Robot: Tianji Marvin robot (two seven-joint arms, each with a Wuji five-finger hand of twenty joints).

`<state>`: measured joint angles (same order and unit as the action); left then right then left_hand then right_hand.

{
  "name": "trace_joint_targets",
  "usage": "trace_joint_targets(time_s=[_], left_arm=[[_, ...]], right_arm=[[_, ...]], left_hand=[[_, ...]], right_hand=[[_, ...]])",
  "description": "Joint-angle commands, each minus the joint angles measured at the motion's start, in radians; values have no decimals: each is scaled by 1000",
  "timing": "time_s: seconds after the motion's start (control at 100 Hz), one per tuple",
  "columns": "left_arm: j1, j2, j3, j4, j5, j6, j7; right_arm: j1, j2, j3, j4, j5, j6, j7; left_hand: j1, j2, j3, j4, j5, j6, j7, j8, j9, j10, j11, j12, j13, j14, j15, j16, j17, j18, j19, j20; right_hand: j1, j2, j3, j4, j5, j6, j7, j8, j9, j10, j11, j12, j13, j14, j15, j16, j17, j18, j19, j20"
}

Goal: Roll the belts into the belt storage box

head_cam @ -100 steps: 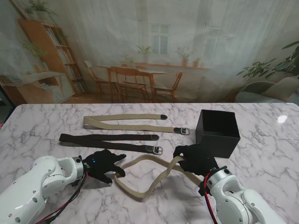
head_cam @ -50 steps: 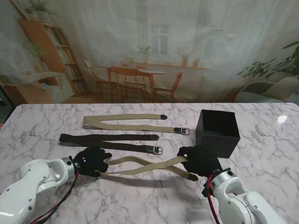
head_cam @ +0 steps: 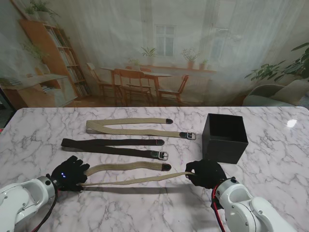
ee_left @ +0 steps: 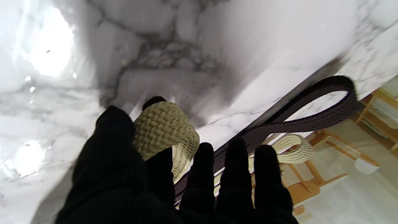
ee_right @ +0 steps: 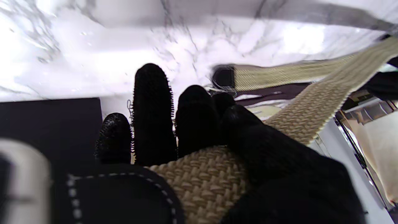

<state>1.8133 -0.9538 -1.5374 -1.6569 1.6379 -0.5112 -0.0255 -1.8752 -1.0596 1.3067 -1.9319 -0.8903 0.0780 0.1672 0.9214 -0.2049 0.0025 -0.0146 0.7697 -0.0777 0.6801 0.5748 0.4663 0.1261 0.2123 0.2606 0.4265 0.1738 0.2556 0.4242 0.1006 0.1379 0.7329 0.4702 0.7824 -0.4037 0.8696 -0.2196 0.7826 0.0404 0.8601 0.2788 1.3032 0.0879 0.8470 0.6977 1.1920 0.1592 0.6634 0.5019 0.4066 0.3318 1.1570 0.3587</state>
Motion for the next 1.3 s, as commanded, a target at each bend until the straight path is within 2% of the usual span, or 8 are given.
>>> trace_joint_targets(time_s=[0.0, 0.37, 0.58, 0.67, 0.91, 1.11, 1.17, 1.29], left_arm=[[19, 10, -17, 18, 9, 30, -5], [102, 0, -101, 12, 39, 128, 18], [110, 0, -88, 22, 64, 170, 3], [113, 0, -89, 19, 69, 176, 6], [134, -1, -128, -17, 65, 153, 77], [132, -2, -154, -48, 62, 124, 125], [129, -1, -157, -54, 62, 122, 134], [118, -2, -156, -60, 56, 113, 149]], right_arm=[[16, 6, -4, 29, -11, 22, 23], [67, 15, -39, 106, -37, 63, 60], [103, 26, -72, 144, -56, 52, 112], [114, 33, -77, 149, -67, 29, 157], [139, 52, -90, 153, -105, -17, 272], [154, 55, -104, 163, -123, -29, 283], [153, 52, -106, 168, -125, -27, 258], [153, 45, -113, 182, -134, -18, 196]], left_hand=[[-23, 45, -10, 0, 103, 114, 17, -7, 23, 0, -13, 11, 10, 4, -1, 17, -6, 28, 16, 20], [-110, 50, -19, 3, 33, 128, -111, -21, 14, 14, -43, 8, -3, 11, -25, 16, -24, 55, -22, 25], [-164, -2, -15, 3, -242, 120, -435, -128, -59, 36, -82, -4, -18, 21, -36, 11, -22, 69, -42, 38], [-175, -14, -16, 3, -292, 122, -500, -158, -71, 36, -87, -7, -20, 22, -36, 11, -24, 68, -47, 38], [-179, -14, -12, 4, -270, 120, -509, -165, -72, 37, -85, -7, -22, 23, -37, 10, -24, 72, -51, 39], [-162, 7, -5, 5, -246, 120, -496, -157, -64, 38, -86, -7, -17, 23, -37, 10, -21, 74, -53, 41], [-147, 28, 1, 5, -236, 121, -491, -153, -60, 38, -85, -7, -15, 23, -36, 10, -19, 75, -53, 41], [-124, 54, -2, 3, -222, 122, -480, -144, -55, 39, -85, -6, -11, 24, -35, 11, -16, 77, -52, 42]], right_hand=[[82, 40, 35, -2, 41, -2, 23, 26, 32, -1, 17, 9, 17, -6, 20, 0, -14, -13, 9, -4], [79, 53, 16, 1, 35, -29, 16, 38, 17, -6, 14, 11, 3, -12, 11, -3, -23, -17, 5, -5], [72, 69, -23, 4, 11, -65, -6, 26, -16, -11, -24, -16, -38, -28, -25, -13, -44, -21, -15, -11], [60, 62, -42, 11, -12, -94, -13, -1, -40, -14, -97, -70, -75, -33, -78, -27, -66, -25, -39, -15], [-133, 29, -112, 40, -120, -165, -49, -43, -228, -4, -245, -136, -219, -23, -173, -39, -126, -29, -90, -5], [-305, 24, -152, 97, -78, -149, -256, 111, -397, 17, -207, -109, -330, -20, -111, 7, -132, -33, -82, 52], [-268, 4, -155, 76, -67, -158, -234, 121, -407, 18, -185, -101, -339, -21, -86, 16, -126, -33, -70, 58], [-76, 35, -92, 32, -63, -206, 17, -36, -326, -5, -139, -97, -276, -25, -26, 24, -96, -29, -49, 59]])
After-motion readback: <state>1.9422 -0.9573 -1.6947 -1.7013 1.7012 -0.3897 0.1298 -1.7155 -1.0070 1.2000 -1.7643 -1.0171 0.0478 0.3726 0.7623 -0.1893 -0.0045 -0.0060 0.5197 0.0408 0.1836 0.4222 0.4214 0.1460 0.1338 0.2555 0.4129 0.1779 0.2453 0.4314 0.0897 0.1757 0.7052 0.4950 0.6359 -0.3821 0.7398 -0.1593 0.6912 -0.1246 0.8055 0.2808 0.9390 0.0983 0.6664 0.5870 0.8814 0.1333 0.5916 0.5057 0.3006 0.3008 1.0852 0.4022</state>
